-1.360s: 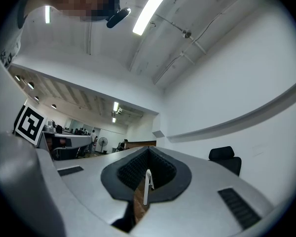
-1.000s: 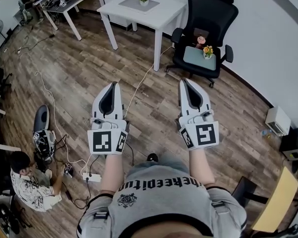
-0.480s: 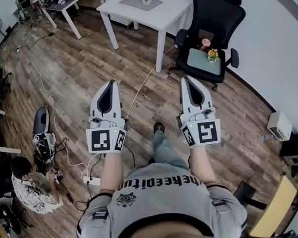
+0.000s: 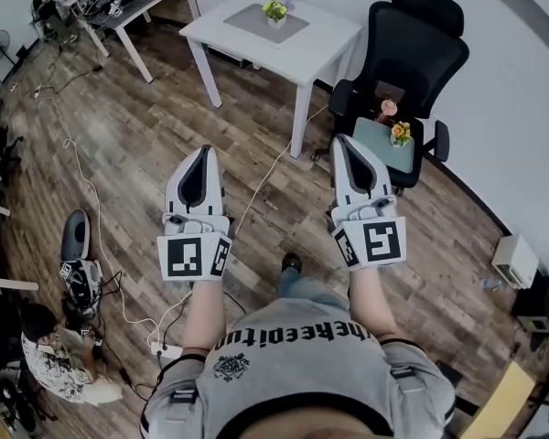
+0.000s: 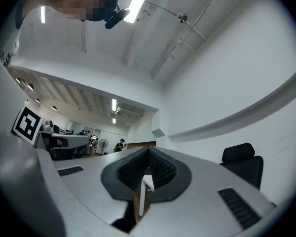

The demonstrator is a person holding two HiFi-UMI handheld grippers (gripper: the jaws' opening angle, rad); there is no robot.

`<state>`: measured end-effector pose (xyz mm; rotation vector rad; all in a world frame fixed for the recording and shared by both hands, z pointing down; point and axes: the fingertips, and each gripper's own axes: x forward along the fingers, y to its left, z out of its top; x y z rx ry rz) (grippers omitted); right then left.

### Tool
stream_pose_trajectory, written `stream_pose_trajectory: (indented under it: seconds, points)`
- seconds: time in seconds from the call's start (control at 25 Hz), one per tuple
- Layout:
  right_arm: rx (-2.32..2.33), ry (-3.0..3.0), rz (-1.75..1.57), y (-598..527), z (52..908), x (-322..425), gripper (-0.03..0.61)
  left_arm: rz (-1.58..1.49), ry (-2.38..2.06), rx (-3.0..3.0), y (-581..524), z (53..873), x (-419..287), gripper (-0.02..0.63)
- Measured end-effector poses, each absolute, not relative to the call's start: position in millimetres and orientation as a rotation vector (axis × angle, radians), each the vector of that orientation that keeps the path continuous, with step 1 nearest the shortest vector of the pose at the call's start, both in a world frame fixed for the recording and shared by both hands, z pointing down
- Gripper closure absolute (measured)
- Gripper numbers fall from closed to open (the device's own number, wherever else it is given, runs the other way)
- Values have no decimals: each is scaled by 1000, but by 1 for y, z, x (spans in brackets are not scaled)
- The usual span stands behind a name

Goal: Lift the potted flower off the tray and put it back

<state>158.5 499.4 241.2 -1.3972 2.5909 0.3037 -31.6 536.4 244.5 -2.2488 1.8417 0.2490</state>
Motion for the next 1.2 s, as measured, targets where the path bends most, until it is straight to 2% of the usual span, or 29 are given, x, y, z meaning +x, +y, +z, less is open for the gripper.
stream_pose_trajectory:
  seconds: [0.52, 1.2]
  points:
    - [-1350, 2601, 291, 366, 245, 162, 577, 246, 1841, -2230, 402, 244, -19, 611]
    - [-1390, 2596, 278, 231, 257, 127, 577, 248, 1826, -2271, 260, 258, -57, 611]
